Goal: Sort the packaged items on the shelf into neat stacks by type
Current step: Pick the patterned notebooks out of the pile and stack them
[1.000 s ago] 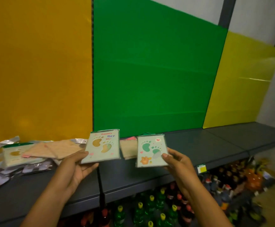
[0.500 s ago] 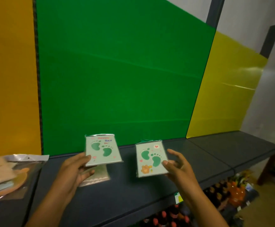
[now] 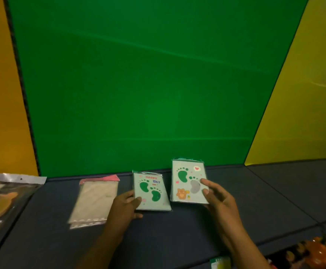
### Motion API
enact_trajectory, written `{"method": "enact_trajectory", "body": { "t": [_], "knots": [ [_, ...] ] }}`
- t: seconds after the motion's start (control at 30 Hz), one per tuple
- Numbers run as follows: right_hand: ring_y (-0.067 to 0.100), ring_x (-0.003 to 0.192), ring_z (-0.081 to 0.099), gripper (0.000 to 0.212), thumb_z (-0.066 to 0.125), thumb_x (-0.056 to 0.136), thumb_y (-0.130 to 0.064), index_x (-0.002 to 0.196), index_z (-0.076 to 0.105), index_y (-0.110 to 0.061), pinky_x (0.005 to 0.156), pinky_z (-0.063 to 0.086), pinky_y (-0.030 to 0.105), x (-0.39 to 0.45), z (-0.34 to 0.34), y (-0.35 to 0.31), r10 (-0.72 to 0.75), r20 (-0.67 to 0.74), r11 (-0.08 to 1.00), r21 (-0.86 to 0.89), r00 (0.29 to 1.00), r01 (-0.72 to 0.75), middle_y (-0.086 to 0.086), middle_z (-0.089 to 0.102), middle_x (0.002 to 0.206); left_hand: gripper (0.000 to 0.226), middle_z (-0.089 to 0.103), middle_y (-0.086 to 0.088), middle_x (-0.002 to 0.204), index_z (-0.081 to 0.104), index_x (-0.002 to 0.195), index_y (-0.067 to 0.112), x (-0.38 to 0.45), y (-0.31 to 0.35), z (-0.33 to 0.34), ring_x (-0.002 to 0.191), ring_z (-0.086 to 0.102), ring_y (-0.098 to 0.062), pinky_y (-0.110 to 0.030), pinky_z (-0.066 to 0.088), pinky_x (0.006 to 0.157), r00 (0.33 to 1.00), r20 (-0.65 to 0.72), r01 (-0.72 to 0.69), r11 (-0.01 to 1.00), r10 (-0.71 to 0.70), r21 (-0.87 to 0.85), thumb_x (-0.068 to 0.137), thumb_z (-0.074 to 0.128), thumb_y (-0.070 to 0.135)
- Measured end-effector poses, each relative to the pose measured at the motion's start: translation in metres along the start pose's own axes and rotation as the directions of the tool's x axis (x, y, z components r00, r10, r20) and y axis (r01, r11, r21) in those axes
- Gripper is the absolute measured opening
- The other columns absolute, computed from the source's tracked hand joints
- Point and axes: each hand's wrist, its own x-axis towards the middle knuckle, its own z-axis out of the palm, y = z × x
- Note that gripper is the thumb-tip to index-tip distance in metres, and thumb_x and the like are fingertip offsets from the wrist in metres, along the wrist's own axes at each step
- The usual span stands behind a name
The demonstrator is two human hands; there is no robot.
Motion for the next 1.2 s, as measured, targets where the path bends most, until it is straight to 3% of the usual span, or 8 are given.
{"method": "enact_trajectory", "body": {
  "t": [0.2, 0.37, 0.53, 0.67, 0.77, 0.87, 1.1, 1.2],
  "knots": [
    [0.02, 0.094, 0.072, 0.028, 0.057, 0.093, -0.005, 0.114, 0.07, -0.018, 0.071, 0.06, 0.032, 0.042, -0.016, 0.007, 0.014, 0.088, 1.0, 0.021, 0.996, -0.016, 0.006, 0.072, 0.11, 0.028, 0.069, -0.011, 0.098, 0.057, 0.119, 0.0, 0.013, -0.016, 0.039, 0.066, 0.063, -0.014, -0.017, 0.047, 0.044, 0.997, -0.051, -0.043, 0.962, 0.059, 0.268, 0.091, 0.056, 0.001],
    [0.019, 0.092, 0.072, 0.028, 0.055, 0.093, -0.005, 0.116, 0.068, -0.016, 0.069, 0.061, 0.028, 0.071, -0.032, 0.005, 0.017, 0.151, 0.998, 0.059, 0.988, -0.027, 0.005, 0.071, 0.108, 0.033, 0.067, -0.001, 0.099, 0.059, 0.123, 0.011, 0.004, -0.016, 0.057, 0.077, 0.059, -0.006, -0.003, 0.041, 0.06, 0.97, -0.091, -0.152, 0.852, 0.226, 0.501, 0.091, 0.06, 0.011],
    [0.018, 0.089, 0.073, 0.028, 0.056, 0.092, -0.002, 0.116, 0.067, -0.012, 0.072, 0.062, 0.032, 0.081, -0.035, 0.012, 0.03, 0.188, 0.992, 0.115, 0.982, -0.052, 0.006, 0.071, 0.106, 0.029, 0.059, 0.01, 0.074, 0.064, 0.115, 0.015, -0.007, -0.024, 0.063, 0.066, 0.053, -0.003, -0.008, 0.04, 0.059, 0.91, -0.117, -0.225, 0.709, 0.399, 0.668, 0.088, 0.064, 0.025],
    [0.015, 0.088, 0.073, 0.028, 0.056, 0.092, 0.0, 0.117, 0.067, -0.01, 0.072, 0.062, 0.031, 0.085, -0.032, 0.013, 0.017, 0.222, 0.989, 0.137, 0.975, -0.049, 0.004, 0.073, 0.103, 0.034, 0.062, -0.001, 0.088, 0.065, 0.108, 0.016, -0.004, -0.034, 0.063, 0.083, 0.046, -0.014, -0.031, 0.044, 0.076, 0.891, -0.094, -0.194, 0.56, 0.445, 0.806, 0.087, 0.056, 0.042],
    [0.015, 0.089, 0.073, 0.028, 0.056, 0.093, -0.001, 0.116, 0.067, -0.01, 0.076, 0.061, 0.033, 0.087, -0.029, 0.014, -0.006, 0.235, 0.991, 0.132, 0.972, -0.026, 0.002, 0.074, 0.099, 0.045, 0.059, 0.0, 0.096, 0.063, 0.112, 0.022, -0.006, -0.036, 0.064, 0.093, 0.043, -0.015, -0.031, 0.042, 0.081, 0.879, -0.087, -0.165, 0.471, 0.469, 0.867, 0.085, 0.046, 0.053],
    [0.019, 0.09, 0.073, 0.027, 0.057, 0.092, 0.001, 0.114, 0.068, -0.011, 0.075, 0.061, 0.032, 0.085, -0.026, 0.021, 0.007, 0.254, 0.989, 0.14, 0.967, -0.044, 0.004, 0.075, 0.1, 0.043, 0.055, -0.001, 0.102, 0.061, 0.119, 0.023, -0.008, -0.039, 0.065, 0.101, 0.045, -0.021, -0.034, 0.044, 0.087, 0.867, -0.069, -0.131, 0.359, 0.494, 0.924, 0.087, 0.054, 0.051],
    [0.017, 0.09, 0.073, 0.025, 0.06, 0.091, 0.0, 0.111, 0.068, -0.012, 0.072, 0.06, 0.027, 0.082, -0.021, 0.026, -0.008, 0.32, 0.997, 0.07, 0.948, -0.015, 0.005, 0.075, 0.099, 0.043, 0.058, 0.0, 0.108, 0.061, 0.116, 0.022, -0.01, -0.033, 0.064, 0.101, 0.055, -0.021, -0.034, 0.046, 0.085, 0.827, -0.073, -0.108, 0.286, 0.557, 0.952, 0.084, 0.056, 0.051],
    [0.016, 0.086, 0.073, 0.024, 0.06, 0.09, 0.001, 0.109, 0.068, -0.013, 0.072, 0.06, 0.027, 0.079, -0.013, 0.025, -0.018, 0.364, 0.999, 0.034, 0.931, 0.006, 0.003, 0.076, 0.091, 0.037, 0.062, 0.0, 0.105, 0.063, 0.111, 0.022, -0.01, -0.026, 0.054, 0.095, 0.059, -0.02, -0.034, 0.049, 0.081, 0.806, -0.044, -0.096, 0.204, 0.59, 0.974, 0.084, 0.059, 0.047]
  ]
}}
